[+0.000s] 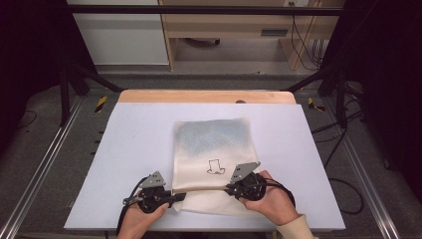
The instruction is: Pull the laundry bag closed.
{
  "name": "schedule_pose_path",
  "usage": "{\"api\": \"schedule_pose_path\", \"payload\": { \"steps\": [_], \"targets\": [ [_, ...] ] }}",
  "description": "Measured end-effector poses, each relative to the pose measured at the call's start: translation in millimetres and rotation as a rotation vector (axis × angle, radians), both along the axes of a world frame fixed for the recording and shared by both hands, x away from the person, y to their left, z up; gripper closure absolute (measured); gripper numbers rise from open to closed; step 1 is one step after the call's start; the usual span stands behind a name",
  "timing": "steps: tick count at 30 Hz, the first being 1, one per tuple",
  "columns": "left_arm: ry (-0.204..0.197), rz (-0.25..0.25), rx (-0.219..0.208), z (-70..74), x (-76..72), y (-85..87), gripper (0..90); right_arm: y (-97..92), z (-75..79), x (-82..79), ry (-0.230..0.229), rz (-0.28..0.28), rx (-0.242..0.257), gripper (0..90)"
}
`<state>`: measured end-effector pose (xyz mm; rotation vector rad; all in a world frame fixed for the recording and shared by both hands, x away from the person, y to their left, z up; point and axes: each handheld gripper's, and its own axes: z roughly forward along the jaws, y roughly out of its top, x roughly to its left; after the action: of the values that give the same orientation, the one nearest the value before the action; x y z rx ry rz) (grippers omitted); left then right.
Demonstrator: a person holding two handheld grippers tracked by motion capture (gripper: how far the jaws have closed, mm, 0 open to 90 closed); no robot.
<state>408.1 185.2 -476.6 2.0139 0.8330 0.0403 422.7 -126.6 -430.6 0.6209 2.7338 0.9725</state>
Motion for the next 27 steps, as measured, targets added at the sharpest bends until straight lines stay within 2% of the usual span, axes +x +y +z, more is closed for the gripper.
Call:
{"api": "schedule_pose_path", "payload": {
  "steps": [27],
  "targets": [
    [0.001,0.005,0.004,-0.7,0.4,0.8,84.1,-21.2,-3.0,-2.8,0.009,-0.046,0.014,82.1]
  ]
}}
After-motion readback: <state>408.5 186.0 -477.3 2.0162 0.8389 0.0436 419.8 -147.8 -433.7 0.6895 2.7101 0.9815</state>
